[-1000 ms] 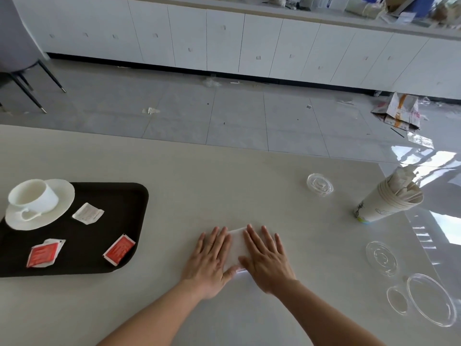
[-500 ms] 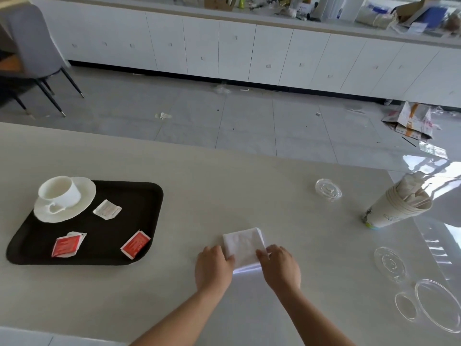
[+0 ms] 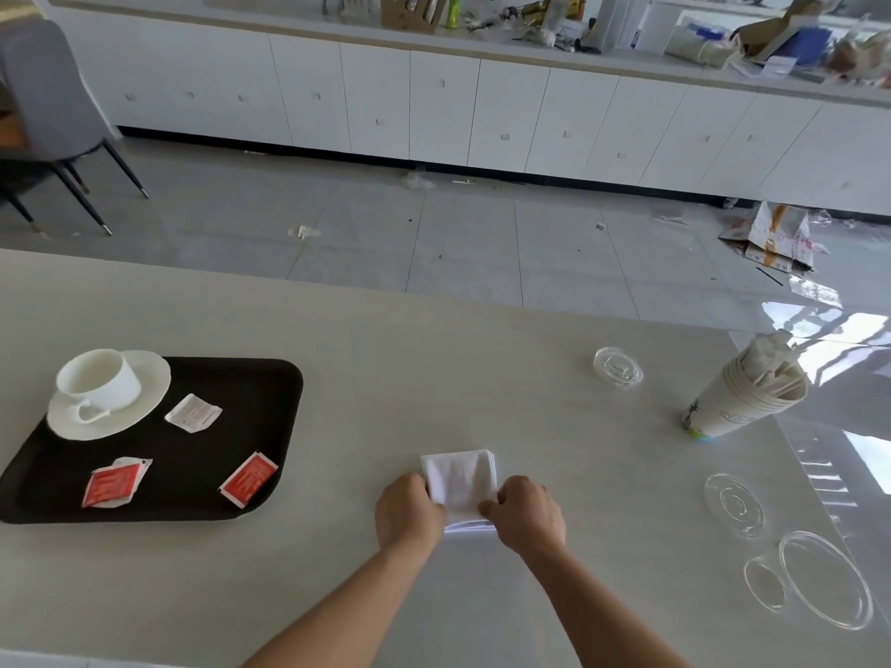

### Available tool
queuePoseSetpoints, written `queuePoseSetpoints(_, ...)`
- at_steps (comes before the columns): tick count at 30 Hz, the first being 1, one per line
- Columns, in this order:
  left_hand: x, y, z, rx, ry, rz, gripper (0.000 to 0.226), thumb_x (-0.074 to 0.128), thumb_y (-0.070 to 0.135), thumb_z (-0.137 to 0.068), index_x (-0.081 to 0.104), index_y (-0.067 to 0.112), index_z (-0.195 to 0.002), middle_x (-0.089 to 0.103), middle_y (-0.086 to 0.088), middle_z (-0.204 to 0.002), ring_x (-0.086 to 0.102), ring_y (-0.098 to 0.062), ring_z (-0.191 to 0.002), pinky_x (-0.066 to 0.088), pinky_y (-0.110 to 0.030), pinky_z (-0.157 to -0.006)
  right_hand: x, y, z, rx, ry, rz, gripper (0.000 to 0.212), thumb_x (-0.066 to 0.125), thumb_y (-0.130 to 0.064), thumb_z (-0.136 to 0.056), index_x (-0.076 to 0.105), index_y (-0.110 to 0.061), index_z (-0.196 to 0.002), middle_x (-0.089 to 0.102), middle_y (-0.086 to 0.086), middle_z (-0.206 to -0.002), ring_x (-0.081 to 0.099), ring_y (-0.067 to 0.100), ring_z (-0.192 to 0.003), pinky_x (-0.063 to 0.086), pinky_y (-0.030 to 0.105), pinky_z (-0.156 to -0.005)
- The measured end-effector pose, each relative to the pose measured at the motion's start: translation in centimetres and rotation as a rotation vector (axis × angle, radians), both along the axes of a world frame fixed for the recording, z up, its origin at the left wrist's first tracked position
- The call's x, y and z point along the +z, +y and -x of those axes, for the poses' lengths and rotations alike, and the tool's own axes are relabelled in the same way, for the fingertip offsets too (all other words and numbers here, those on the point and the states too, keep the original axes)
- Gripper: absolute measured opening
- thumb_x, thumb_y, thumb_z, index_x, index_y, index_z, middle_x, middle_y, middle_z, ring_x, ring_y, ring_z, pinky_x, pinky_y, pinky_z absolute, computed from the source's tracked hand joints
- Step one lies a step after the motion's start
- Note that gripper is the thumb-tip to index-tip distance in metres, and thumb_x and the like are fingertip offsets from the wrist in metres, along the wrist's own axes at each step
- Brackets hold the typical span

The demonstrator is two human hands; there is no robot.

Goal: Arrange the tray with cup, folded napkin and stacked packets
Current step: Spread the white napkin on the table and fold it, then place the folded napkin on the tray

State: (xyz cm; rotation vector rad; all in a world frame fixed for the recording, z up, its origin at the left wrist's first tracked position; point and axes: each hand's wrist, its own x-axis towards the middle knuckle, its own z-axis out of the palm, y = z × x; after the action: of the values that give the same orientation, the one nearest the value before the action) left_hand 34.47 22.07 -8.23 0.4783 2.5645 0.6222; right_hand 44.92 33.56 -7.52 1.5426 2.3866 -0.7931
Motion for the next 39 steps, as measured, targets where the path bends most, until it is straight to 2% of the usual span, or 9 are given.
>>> queuePoseSetpoints(5, 0.1, -0.7, -0.4, 0.034, -0.033, -0.217, 0.006, 0.062, 0.011, -0.074, 0.06, 0.017, -0.075, 0.068, 0.003, -0.075, 0.061, -0.021, -0.072, 0.043, -0.029, -0.063, 0.0, -0.1, -0.1, 0.052, -0.006, -0.002, 0.02, 0.058, -0.032, -0.074, 0.047, -0.018, -0.064, 0.055, -0.004, -0.067, 0.051, 0.025, -0.063, 0.032, 0.027, -0.047)
queuePoseSetpoints(9, 0.2, -2.3, 0.1, 0.104, -0.164, -0.332, 0.009, 0.067, 0.009, -0.072, 0.062, 0.016, -0.074, 0.068, 0.005, -0.071, 0.062, -0.016, -0.067, 0.043, -0.02, -0.055, 0.2, -0.8, 0.0, 0.134, 0.03, -0.01, 0.016, 0.055, -0.037, -0.08, 0.055, -0.021, -0.08, 0.062, -0.002, -0.089, 0.056, 0.024, -0.078, 0.039, 0.03, -0.06)
queuePoseSetpoints(14, 1.4, -4.1, 1.7, 0.254, -0.306, -0.485, 0.013, 0.07, 0.008, -0.067, 0.063, 0.016, -0.075, 0.07, 0.0, -0.069, 0.063, -0.017, -0.063, 0.047, -0.026, -0.057, 1.3, -1.9, 1.4, 0.157, 0.144, 0.044, 0.017, 0.055, -0.036, -0.081, 0.046, -0.023, -0.077, 0.058, -0.005, -0.078, 0.053, 0.021, -0.071, 0.036, 0.032, -0.054)
queuePoseSetpoints(23, 4.2, -7.4, 4.9, 0.313, -0.291, -0.562, 0.019, 0.066, 0.006, -0.071, 0.059, 0.017, -0.084, 0.066, -0.004, -0.083, 0.064, -0.019, -0.075, 0.051, -0.03, -0.06, 3.4, -4.6, 5.3, 0.178, 0.35, 0.12, 0.021, 0.064, -0.026, -0.082, 0.045, -0.018, -0.075, 0.053, -0.005, -0.07, 0.046, 0.016, -0.063, 0.037, 0.032, -0.056)
queuePoseSetpoints(26, 5.1, -8.5, 5.8, 0.371, -0.303, -0.621, 0.02, 0.065, 0.007, -0.069, 0.058, 0.016, -0.086, 0.065, -0.009, -0.087, 0.065, -0.024, -0.079, 0.059, -0.038, -0.062, 3.9, -5.6, 6.3, 0.096, 0.477, 0.282, 0.022, 0.068, -0.022, -0.081, 0.048, -0.014, -0.074, 0.054, -0.003, -0.067, 0.057, 0.012, -0.056, 0.057, 0.038, -0.062)
queuePoseSetpoints(28, 5.6, -9.5, 6.4, 0.41, -0.31, -0.661, 0.022, 0.063, 0.011, -0.066, 0.058, 0.015, -0.087, 0.065, -0.011, -0.089, 0.065, -0.028, -0.083, 0.06, -0.044, -0.067, 4.1, -6.5, 7.2, 0.038, 0.568, 0.377, 0.022, 0.071, -0.018, -0.079, 0.051, -0.009, -0.074, 0.056, 0.0, -0.069, 0.065, 0.013, -0.057, 0.062, 0.042, -0.066)
queuePoseSetpoints(32, 6.4, -11.5, 8.3, 0.471, -0.324, -0.718, 0.026, 0.061, 0.012, -0.069, 0.057, 0.017, -0.093, 0.065, -0.012, -0.096, 0.064, -0.03, -0.087, 0.058, -0.05, -0.074, 4.1, -8.3, 9.8, 0.027, 0.585, 0.409, 0.022, 0.073, -0.024, -0.079, 0.056, -0.011, -0.076, 0.061, 0.003, -0.074, 0.058, 0.018, -0.066, 0.051, 0.036, -0.063)
queuePoseSetpoints(36, 6.4, -13.6, 11.8, 0.457, -0.345, -0.75, 0.024, 0.062, 0.004, -0.076, 0.058, 0.017, -0.096, 0.066, -0.014, -0.097, 0.065, -0.031, -0.089, 0.058, -0.041, -0.066, 4.4, -10.4, 12.9, -0.083, 0.675, 0.623, 0.022, 0.075, -0.016, -0.081, 0.058, -0.002, -0.084, 0.061, 0.012, -0.086, 0.068, 0.025, -0.078, 0.063, 0.041, -0.072)
queuePoseSetpoints(39, 6.2, -15.6, 15.0, 0.409, -0.332, -0.714, 0.025, 0.066, 0.007, -0.076, 0.058, 0.021, -0.096, 0.067, -0.007, -0.094, 0.066, -0.025, -0.087, 0.058, -0.037, -0.068, 4.7, -12.1, 15.2, -0.052, 0.692, 0.52, 0.022, 0.075, -0.017, -0.08, 0.057, -0.005, -0.08, 0.065, 0.011, -0.077, 0.071, 0.024, -0.066, 0.062, 0.038, -0.063)
